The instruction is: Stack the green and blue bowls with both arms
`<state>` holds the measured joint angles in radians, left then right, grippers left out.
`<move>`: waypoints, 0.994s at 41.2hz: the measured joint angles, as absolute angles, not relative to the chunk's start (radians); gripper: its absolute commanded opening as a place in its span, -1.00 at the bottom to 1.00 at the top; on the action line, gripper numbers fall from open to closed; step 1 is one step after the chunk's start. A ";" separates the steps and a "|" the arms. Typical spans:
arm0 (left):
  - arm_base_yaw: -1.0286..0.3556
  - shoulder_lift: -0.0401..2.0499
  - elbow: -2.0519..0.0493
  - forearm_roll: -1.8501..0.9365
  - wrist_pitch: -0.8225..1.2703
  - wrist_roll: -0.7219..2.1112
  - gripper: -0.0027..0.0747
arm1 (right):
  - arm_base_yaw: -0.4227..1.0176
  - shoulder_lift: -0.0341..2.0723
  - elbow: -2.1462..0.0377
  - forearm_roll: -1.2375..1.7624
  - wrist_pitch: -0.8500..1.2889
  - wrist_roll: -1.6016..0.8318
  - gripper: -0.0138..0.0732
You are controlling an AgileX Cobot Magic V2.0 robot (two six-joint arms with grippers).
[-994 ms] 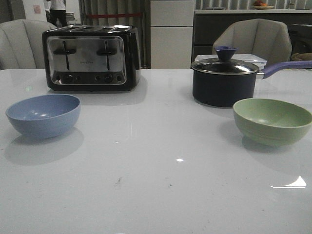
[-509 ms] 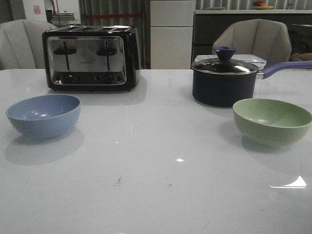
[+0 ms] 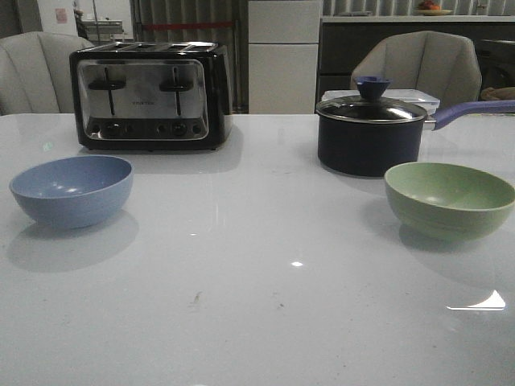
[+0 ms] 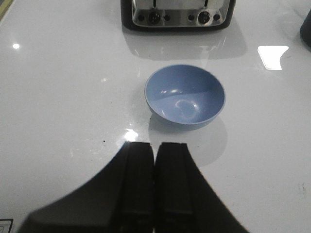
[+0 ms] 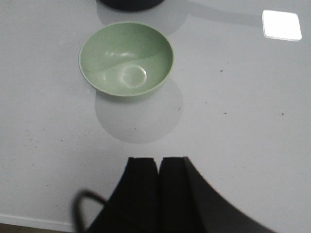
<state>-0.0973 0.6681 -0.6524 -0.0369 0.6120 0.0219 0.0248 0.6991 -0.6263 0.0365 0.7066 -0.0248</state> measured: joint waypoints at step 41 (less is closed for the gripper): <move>-0.228 0.799 -0.652 -0.052 0.586 0.073 0.44 | -0.095 1.633 -1.128 0.198 0.715 -0.114 0.51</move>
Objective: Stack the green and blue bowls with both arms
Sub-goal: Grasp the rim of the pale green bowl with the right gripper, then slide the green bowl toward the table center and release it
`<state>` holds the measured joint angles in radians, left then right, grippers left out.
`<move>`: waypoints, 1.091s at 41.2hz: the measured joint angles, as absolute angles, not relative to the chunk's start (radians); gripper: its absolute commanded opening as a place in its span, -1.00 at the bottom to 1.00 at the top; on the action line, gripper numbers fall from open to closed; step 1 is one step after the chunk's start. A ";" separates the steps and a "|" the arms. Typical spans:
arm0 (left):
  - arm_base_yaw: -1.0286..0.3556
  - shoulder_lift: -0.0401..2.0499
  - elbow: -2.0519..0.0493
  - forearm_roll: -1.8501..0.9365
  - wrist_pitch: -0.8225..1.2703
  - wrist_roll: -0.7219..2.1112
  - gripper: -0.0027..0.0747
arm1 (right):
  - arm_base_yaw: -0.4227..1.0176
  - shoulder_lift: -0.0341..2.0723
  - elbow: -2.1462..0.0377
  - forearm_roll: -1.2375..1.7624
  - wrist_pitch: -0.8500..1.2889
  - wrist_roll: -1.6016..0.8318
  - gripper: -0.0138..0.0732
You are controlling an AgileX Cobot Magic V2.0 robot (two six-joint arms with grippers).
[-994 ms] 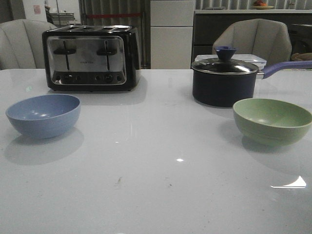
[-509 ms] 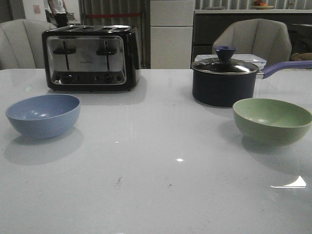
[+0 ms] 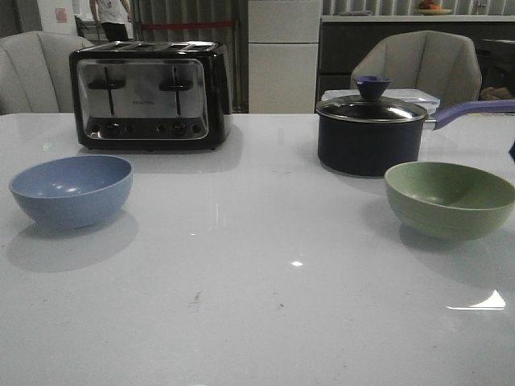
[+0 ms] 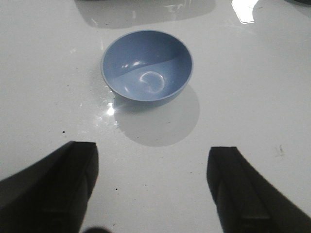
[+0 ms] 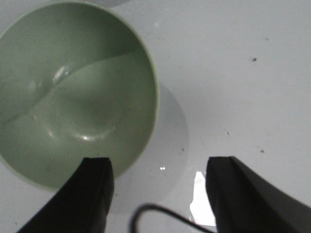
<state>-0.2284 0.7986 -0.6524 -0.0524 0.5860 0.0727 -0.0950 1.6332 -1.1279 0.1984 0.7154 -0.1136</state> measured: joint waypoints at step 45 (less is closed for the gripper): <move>-0.238 0.799 -0.652 -0.052 0.579 0.074 0.44 | -0.039 1.829 -1.394 0.230 0.879 -0.172 -0.52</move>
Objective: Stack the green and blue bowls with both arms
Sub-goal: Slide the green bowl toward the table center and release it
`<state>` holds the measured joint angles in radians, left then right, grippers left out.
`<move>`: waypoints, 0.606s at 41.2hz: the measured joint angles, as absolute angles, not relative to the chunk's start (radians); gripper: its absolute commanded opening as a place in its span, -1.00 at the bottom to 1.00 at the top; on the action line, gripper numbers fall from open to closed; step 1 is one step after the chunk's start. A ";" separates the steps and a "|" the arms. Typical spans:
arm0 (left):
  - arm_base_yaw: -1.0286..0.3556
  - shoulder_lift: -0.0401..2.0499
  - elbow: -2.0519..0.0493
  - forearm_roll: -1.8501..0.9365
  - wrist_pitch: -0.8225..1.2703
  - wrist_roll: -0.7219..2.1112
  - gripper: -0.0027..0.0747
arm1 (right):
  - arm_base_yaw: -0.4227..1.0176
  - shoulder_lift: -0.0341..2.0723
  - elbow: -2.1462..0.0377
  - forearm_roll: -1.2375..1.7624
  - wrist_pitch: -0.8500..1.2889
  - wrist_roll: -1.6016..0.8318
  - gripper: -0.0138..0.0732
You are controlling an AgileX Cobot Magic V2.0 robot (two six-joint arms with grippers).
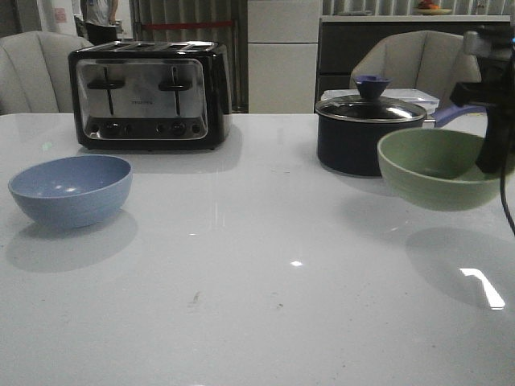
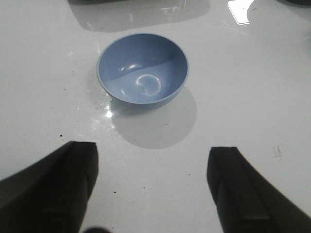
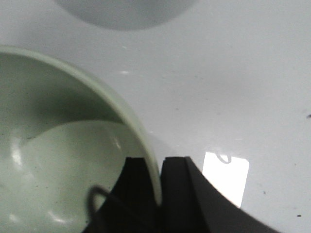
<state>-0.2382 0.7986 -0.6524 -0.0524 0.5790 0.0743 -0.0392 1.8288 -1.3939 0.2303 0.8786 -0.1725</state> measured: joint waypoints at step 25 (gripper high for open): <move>-0.238 0.799 -0.652 -0.052 0.573 0.074 0.44 | 0.453 1.904 -1.396 0.241 0.822 -0.173 -0.52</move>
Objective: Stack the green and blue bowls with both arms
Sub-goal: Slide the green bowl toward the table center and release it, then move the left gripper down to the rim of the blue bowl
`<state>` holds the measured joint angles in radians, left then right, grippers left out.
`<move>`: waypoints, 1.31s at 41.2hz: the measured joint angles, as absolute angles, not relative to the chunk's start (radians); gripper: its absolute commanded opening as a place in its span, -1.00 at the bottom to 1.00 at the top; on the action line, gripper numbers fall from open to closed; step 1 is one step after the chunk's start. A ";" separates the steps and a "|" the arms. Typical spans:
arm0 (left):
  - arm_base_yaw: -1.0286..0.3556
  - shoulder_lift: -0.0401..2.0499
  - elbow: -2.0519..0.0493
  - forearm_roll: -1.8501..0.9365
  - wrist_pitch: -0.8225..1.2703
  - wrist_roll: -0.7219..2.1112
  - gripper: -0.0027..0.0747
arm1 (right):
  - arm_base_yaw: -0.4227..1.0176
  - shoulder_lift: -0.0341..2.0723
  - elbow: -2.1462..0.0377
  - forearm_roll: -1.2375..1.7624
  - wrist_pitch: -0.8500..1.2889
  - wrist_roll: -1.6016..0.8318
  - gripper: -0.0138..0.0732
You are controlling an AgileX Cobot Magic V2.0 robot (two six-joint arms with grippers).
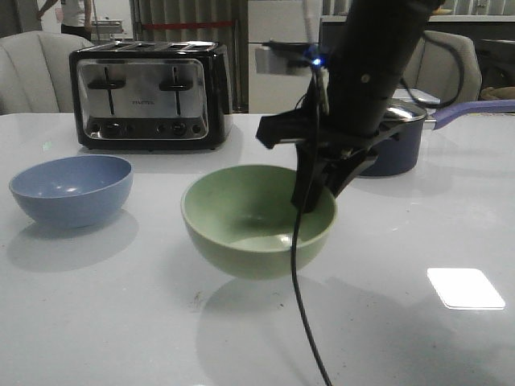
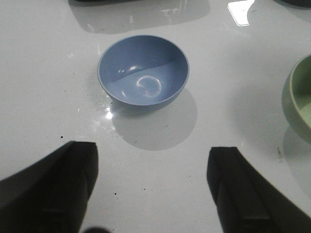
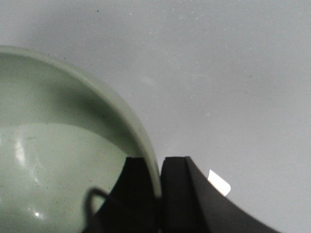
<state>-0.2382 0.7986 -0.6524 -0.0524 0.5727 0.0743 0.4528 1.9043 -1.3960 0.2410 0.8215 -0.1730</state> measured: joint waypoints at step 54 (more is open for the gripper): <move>-0.238 0.859 -0.681 -0.052 0.587 0.074 0.44 | 0.464 1.101 -0.888 0.228 0.703 -0.261 0.19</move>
<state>-0.2382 0.8590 -0.6813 -0.0524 0.5867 0.0743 0.4638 1.1008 -0.8878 0.2279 0.7026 -0.2605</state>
